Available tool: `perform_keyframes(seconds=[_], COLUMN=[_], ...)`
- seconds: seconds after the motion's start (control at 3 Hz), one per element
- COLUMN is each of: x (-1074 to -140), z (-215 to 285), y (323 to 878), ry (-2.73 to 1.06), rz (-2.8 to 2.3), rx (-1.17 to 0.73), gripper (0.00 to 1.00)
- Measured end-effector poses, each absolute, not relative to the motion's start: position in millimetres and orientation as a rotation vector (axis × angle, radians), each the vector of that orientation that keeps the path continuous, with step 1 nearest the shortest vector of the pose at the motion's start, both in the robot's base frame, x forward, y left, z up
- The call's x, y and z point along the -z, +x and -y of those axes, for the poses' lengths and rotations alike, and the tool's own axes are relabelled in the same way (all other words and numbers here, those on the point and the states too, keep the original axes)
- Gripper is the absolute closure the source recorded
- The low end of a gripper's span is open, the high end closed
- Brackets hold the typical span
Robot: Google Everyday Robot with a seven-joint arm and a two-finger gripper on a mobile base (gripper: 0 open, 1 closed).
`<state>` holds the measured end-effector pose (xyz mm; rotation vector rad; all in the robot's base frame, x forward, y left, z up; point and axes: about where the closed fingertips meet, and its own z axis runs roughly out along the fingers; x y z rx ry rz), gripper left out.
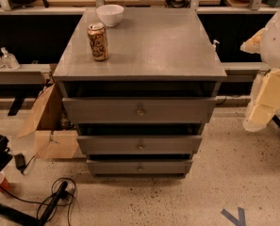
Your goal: Open middle drawer
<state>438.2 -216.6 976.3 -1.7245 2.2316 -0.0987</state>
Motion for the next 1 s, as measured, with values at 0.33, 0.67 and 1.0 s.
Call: perform_keyframes(seconds=[0.33, 0.67, 1.0], x=[-976, -967, -912], z=[217, 216, 222], y=[438, 438, 432], ry=[-1.724, -1.711, -1.666], rz=[-2.232, -2.226, -2.247], rx=[0.099, 0.100, 0.102], gripper=[0.00, 0.00, 0.00])
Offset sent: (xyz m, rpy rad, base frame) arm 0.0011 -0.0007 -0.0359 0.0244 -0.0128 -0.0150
